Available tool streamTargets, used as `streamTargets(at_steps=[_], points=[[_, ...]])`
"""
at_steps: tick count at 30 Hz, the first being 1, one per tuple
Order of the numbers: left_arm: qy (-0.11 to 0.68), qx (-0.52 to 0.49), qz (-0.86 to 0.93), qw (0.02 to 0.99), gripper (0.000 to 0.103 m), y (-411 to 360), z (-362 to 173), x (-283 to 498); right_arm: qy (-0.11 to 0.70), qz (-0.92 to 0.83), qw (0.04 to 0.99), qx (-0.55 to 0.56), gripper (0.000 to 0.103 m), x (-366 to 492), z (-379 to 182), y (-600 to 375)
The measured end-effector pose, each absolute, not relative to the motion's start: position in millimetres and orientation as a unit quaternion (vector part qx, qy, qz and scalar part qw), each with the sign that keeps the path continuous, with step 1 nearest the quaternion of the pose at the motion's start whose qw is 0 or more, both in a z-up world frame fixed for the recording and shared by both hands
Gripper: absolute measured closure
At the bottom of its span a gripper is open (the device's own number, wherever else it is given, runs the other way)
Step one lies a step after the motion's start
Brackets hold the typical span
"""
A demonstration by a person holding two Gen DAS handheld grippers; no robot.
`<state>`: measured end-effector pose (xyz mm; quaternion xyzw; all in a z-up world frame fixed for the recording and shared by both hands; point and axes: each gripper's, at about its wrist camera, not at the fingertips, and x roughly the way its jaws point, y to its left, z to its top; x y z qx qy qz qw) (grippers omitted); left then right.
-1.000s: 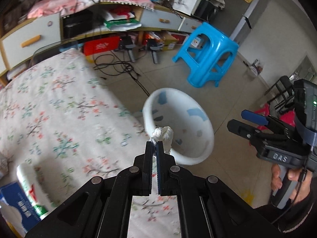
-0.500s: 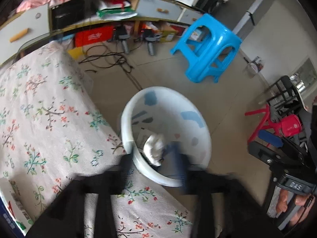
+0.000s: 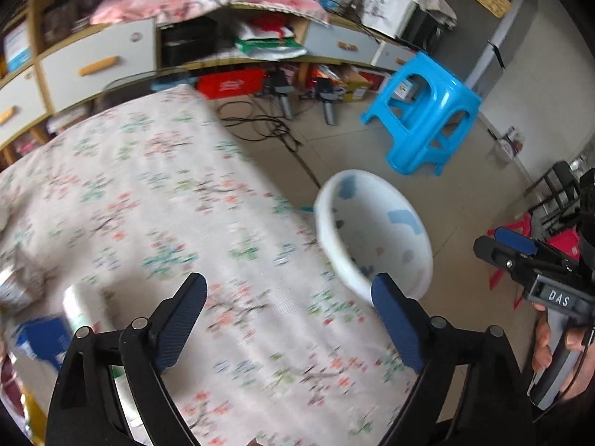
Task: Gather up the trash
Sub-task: 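Move the right gripper toward the white AD bottle while the left reaches crumpled paper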
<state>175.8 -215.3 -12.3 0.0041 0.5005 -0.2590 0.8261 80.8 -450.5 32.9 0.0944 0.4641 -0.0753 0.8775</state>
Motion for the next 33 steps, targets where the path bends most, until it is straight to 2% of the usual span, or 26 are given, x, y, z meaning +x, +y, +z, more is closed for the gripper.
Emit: streamTargets(at_steps=[5,17,24,33], points=[[0.491,-0.003,-0.222,0.843,0.004,-165.5,-2.6,169.5,0.464,-0.057,0.879,0.087,0.017,93.3,35.5,-422.2],[0.480,-0.023,-0.113,0.870,0.000,-27.9,16.4,161.7,0.467,0.006,0.882,0.053,0.014,124.8,34.3,-327.5],[0.503,-0.077,-0.052,0.859,0.000,57.9,2.3,170.0,0.492,0.041,0.869,0.027,0.014,144.4,13.7,-262.1],[0.554,-0.092,-0.027,0.827,0.000,99.8,-35.2,189.4,0.518,0.084,0.851,-0.010,0.014,166.5,-18.3,-189.0]])
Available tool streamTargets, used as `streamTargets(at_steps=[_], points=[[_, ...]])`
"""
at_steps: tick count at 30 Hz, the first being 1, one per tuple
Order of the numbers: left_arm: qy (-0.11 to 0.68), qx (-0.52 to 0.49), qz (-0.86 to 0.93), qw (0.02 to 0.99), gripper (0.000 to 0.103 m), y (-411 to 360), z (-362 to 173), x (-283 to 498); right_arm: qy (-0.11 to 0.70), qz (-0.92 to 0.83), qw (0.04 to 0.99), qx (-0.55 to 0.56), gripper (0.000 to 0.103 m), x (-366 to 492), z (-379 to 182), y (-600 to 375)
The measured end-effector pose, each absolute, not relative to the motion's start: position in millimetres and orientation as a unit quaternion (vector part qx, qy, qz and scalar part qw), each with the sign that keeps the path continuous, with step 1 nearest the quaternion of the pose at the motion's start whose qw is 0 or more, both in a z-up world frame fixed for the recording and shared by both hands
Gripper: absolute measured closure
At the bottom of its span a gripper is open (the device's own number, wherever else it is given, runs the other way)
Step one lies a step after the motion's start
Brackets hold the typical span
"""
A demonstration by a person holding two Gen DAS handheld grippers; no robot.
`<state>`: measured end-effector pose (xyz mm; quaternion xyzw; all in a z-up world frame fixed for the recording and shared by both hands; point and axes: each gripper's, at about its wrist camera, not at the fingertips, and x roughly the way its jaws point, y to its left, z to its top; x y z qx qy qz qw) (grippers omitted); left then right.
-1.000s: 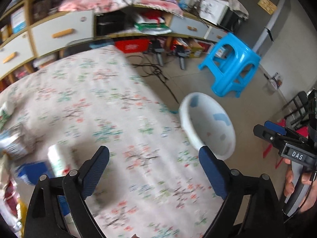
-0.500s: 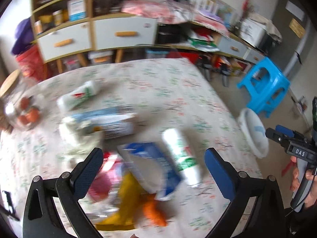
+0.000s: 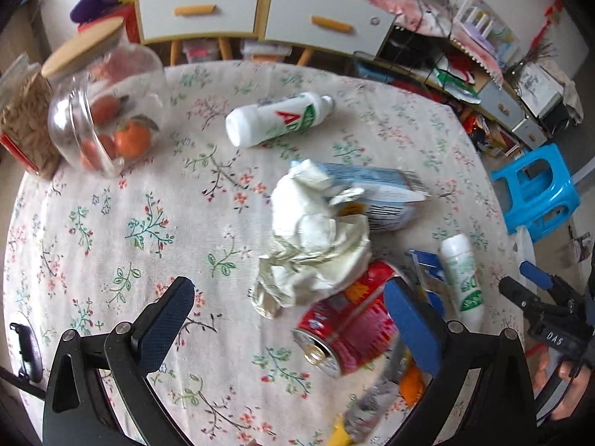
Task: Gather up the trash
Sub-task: 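Move the right gripper toward the white AD bottle while the left reaches crumpled paper, then grasp the white AD bottle with the right gripper while the left grasps crumpled paper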
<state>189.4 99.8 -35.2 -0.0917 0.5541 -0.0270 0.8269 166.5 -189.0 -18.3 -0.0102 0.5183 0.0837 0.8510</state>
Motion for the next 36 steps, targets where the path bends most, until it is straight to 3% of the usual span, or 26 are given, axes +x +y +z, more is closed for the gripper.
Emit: streamTargets(at_steps=[10,24,28,33,36], points=[[0.577,-0.160,-0.048,0.800,0.003,100.7,-60.8,202.6,0.544,0.098,0.834,-0.011,0.014,186.1,-49.0,-149.5],[0.575,-0.188,-0.064,0.794,0.058,94.0,-69.9,208.3,0.564,0.091,0.820,0.024,0.014,190.7,-64.6,-146.9],[0.564,-0.192,-0.067,0.800,0.059,96.3,-60.3,204.9,0.567,0.096,0.818,0.034,0.015,187.9,-64.1,-150.0],[0.544,-0.192,-0.073,0.814,0.060,98.2,-42.3,194.4,0.567,0.091,0.818,0.032,0.030,183.0,-61.9,-152.0],[0.529,-0.185,-0.079,0.824,0.060,94.9,-29.7,187.6,0.569,0.098,0.816,0.022,0.051,178.9,-59.6,-152.8]])
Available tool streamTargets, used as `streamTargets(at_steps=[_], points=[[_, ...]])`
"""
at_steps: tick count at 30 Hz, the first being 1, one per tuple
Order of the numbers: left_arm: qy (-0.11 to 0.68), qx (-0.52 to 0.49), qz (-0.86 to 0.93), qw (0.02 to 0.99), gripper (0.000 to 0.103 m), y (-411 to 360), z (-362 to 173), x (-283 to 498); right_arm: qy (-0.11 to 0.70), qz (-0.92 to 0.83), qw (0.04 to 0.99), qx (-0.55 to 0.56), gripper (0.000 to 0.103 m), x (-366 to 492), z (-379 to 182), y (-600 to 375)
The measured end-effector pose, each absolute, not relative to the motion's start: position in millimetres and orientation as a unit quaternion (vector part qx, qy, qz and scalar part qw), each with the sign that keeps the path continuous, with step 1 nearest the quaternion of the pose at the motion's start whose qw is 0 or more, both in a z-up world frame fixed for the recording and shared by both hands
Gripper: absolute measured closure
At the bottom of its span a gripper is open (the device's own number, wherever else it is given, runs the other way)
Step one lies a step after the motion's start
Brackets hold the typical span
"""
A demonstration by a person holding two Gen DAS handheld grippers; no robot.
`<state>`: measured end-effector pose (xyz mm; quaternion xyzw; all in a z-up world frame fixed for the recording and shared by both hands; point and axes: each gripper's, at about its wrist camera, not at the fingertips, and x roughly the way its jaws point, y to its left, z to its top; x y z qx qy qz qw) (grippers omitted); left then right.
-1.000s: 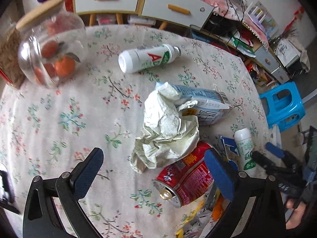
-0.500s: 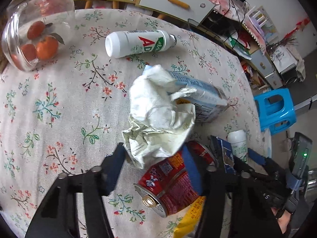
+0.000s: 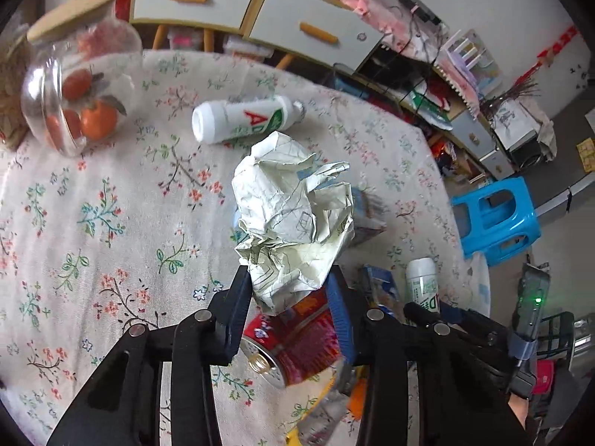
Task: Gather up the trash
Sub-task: 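Grasp the white AD bottle with the right gripper while the left grasps crumpled paper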
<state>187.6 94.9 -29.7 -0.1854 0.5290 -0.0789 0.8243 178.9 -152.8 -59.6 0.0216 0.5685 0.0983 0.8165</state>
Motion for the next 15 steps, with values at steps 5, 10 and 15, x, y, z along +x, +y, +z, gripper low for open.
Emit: streamTargets(at_steps=[5,10,15], points=[[0.515,-0.176,-0.089,0.834,0.060,91.7,-15.6,175.2,0.560,0.101,0.822,0.009,0.064,170.5,-52.0,-158.9],[0.509,-0.175,-0.099,0.837,0.060,85.3,-8.0,166.0,0.544,0.099,0.833,0.013,0.064,162.1,-39.9,-169.7],[0.506,-0.174,-0.110,0.837,0.060,76.4,-4.3,160.5,0.534,0.083,0.841,0.023,0.064,155.4,-29.8,-191.6]])
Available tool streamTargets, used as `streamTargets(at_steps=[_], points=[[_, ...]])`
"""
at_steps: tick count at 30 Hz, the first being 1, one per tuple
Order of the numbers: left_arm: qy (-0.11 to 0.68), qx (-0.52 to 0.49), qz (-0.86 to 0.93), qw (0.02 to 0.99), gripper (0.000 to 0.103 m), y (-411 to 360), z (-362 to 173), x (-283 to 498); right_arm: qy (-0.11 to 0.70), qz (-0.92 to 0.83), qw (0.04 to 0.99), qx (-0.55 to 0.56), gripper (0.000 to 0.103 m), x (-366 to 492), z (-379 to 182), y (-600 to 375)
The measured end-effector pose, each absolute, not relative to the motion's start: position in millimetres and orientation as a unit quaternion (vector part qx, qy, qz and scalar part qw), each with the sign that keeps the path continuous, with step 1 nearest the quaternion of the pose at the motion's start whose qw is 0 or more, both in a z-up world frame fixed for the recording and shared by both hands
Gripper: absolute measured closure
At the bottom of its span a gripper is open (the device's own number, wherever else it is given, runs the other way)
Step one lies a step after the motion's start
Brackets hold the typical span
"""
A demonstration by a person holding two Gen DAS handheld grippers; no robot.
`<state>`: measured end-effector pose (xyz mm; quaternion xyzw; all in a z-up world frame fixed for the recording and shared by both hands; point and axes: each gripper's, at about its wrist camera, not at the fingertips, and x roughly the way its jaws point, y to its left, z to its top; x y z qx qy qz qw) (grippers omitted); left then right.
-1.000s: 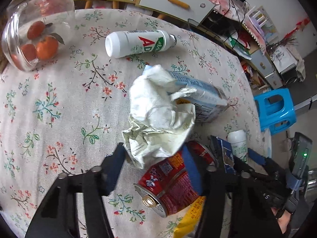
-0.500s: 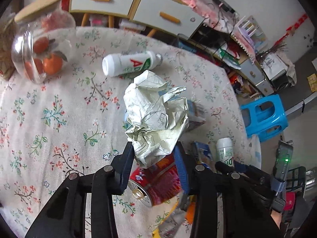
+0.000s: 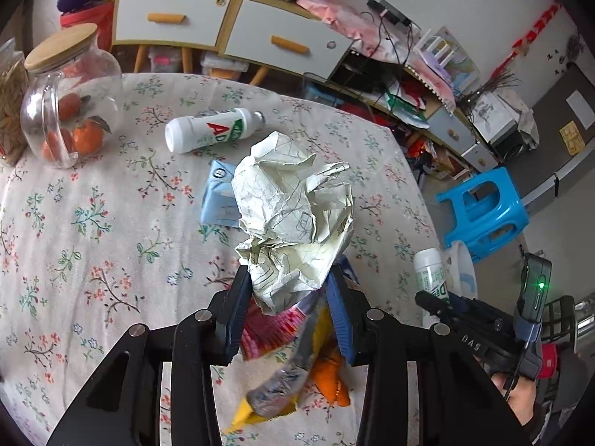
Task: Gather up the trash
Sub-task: 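Carry the bottle to the basin and open the right gripper while the left carries the paper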
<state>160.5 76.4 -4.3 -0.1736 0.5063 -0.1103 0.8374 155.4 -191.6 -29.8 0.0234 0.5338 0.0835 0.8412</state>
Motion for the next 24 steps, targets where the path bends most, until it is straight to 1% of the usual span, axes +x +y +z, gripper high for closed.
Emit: streamTargets(at_steps=[8,16,24], points=[[0.508,-0.169,-0.145,0.832,0.060,47.0,-1.7,148.4,0.517,0.053,0.853,0.046,0.064,142.7,-13.8,-240.6],[0.520,-0.141,-0.173,0.825,0.060,0.1,-8.1,139.4,0.506,0.006,0.858,0.082,0.064,128.6,-6.3,-312.2],[0.511,-0.126,-0.211,0.824,0.060,-51.2,0.6,133.1,0.495,-0.054,0.859,0.117,0.064,117.7,-3.3,-391.2]])
